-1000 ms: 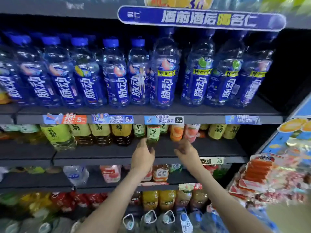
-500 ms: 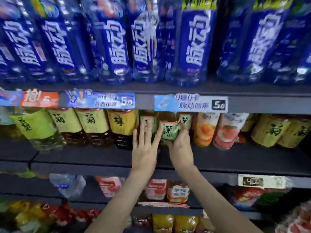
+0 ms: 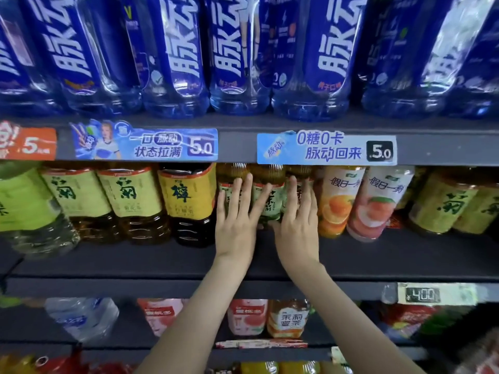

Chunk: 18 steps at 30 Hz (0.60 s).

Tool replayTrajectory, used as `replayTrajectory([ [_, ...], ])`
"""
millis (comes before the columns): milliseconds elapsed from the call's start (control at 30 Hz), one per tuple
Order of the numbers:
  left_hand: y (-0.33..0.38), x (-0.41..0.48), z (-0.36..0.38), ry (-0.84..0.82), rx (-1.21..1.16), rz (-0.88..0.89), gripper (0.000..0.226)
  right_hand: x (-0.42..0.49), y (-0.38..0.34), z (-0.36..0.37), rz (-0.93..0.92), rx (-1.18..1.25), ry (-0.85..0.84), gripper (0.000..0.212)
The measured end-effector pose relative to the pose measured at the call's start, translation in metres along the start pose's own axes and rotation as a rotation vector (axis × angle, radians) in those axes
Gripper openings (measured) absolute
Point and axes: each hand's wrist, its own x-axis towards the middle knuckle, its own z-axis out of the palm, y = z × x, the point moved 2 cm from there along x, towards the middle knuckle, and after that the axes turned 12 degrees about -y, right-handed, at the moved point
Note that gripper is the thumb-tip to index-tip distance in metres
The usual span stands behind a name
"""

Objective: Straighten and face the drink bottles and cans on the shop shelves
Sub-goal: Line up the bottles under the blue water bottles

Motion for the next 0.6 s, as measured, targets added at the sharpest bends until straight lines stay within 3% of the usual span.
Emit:
replayTrajectory([
  [133, 0.004, 0.001, -0.003, -0.035, -0.047, -0.023, 0.088, 0.003, -0.004, 0.011, -0.003, -0.102, -0.137, 0.081],
  [233, 0.014, -0.002, -0.019, -0.095, -0.103, -0.054, 0.095, -0.008, -0.003, -0.005, -0.045, 0.106, -0.178, 0.082],
  [367, 0.045, -0.008, -0.051, -0.145, -0.235, -0.014, 0.084, -0.039, 0.022, -0.041, -0.063, 0.344, 0.019, 0.067],
  [467, 0.086, -0.006, -0.064, -0.187, -0.469, 0.049, 0.095, -0.055, 0.062, -0.063, 0.096, 0.401, 0.225, 0.054],
  [533, 0.104, 0.003, -0.061, -0.249, -0.670, 0.007, 0.104, -0.052, 0.091, -0.069, 0.233, 0.445, 0.293, 0.061],
  [600, 0.117, 0.016, -0.058, -0.327, -0.855, -0.081, 0.104, -0.041, 0.114, -0.065, 0.275, 0.523, 0.239, 0.080],
])
